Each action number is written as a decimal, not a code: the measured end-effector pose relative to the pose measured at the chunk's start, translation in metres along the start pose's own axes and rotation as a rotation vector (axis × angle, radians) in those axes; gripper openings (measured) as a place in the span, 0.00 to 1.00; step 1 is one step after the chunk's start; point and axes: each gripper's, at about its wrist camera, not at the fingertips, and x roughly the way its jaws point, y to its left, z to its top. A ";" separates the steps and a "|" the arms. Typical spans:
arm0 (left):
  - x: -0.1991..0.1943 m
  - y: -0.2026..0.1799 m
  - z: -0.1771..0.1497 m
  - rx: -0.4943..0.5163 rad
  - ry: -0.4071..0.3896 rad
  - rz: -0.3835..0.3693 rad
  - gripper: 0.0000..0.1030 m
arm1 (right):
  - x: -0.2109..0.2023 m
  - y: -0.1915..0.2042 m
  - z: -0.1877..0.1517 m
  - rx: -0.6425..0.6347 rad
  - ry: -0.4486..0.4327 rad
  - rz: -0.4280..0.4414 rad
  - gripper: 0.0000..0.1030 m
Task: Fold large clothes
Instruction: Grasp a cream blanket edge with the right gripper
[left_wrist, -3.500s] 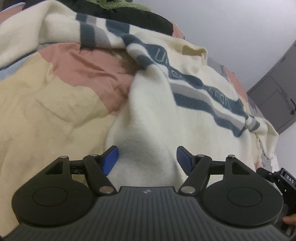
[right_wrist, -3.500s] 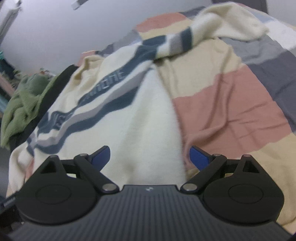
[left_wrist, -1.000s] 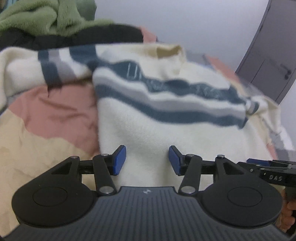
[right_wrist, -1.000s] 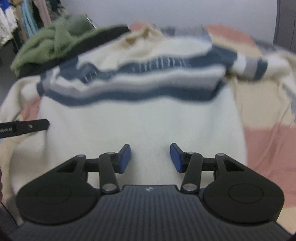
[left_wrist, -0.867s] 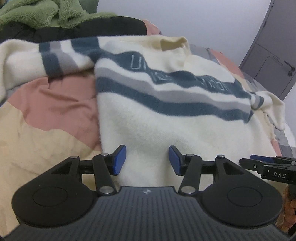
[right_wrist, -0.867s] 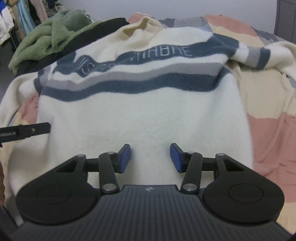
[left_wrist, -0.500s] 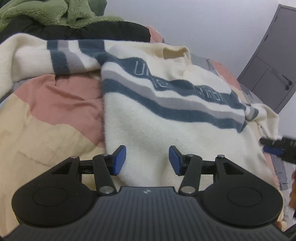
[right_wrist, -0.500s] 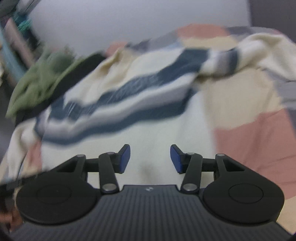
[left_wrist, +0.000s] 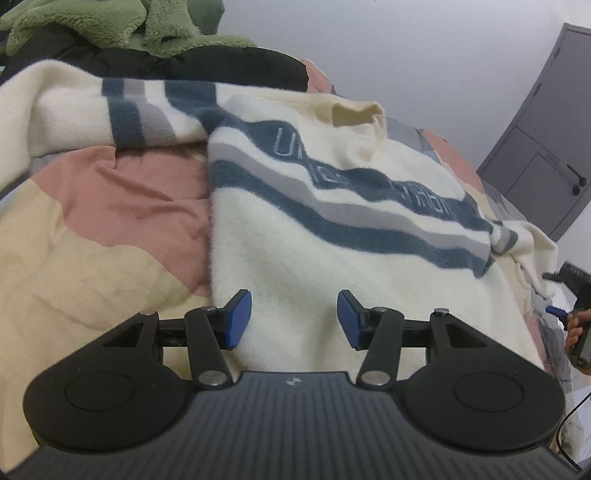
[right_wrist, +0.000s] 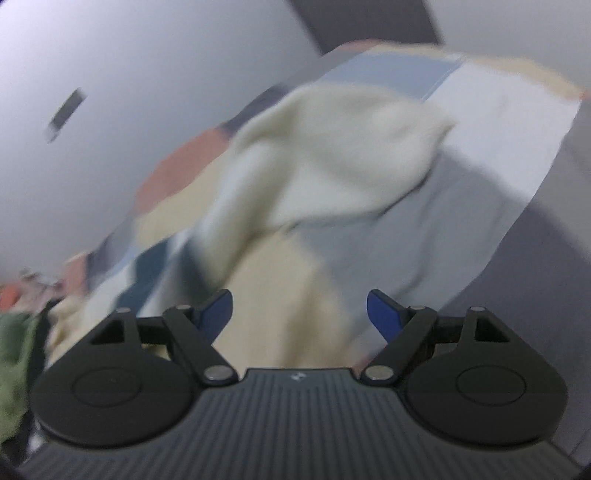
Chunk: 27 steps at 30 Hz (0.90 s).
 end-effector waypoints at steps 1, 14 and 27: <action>0.001 0.000 0.001 -0.004 -0.003 0.003 0.56 | 0.006 -0.007 0.007 -0.015 -0.027 -0.032 0.79; 0.023 0.004 0.012 -0.098 -0.025 0.015 0.56 | 0.085 -0.047 0.075 -0.027 0.001 -0.113 0.70; 0.022 0.005 0.015 -0.129 -0.052 0.023 0.56 | 0.030 -0.056 0.123 0.013 -0.310 0.028 0.23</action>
